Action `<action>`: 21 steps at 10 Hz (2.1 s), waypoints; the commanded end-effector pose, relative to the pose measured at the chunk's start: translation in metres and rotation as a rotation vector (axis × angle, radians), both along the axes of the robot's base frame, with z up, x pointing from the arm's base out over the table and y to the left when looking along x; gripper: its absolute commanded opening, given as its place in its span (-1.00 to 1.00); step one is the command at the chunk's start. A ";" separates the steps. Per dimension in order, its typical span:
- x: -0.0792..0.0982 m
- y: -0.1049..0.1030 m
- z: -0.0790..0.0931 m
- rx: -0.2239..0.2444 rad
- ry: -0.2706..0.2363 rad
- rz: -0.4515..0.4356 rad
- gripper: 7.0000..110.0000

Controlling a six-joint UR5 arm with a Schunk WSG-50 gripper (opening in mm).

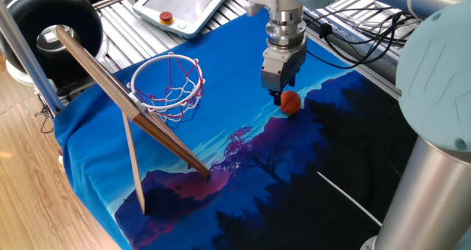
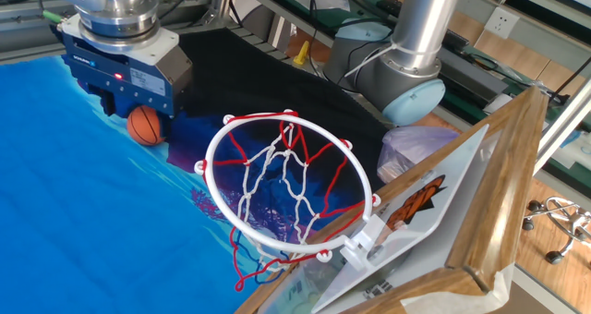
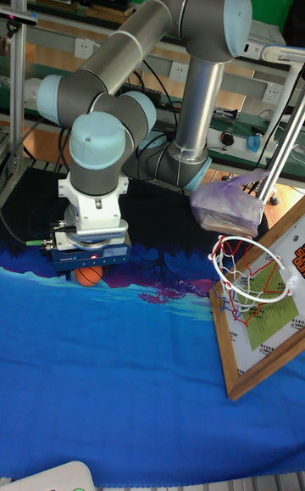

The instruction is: Grab a basketball, release it and shoot it into the basket

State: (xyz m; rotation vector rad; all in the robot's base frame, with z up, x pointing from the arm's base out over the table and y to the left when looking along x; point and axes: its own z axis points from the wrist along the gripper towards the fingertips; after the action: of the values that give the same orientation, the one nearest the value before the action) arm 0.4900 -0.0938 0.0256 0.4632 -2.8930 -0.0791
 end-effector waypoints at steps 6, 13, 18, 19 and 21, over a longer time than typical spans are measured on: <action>0.005 0.006 0.023 -0.003 0.025 -0.034 -1.00; 0.013 0.010 0.044 0.043 0.026 0.033 -0.28; 0.016 0.006 0.019 0.092 -0.036 0.112 0.15; 0.014 0.004 0.017 0.091 -0.033 0.113 0.15; 0.003 0.008 0.008 0.085 -0.022 0.104 0.57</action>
State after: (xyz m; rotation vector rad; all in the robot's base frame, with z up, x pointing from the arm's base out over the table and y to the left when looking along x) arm 0.4996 -0.0892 0.0441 0.6308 -2.8821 -0.1626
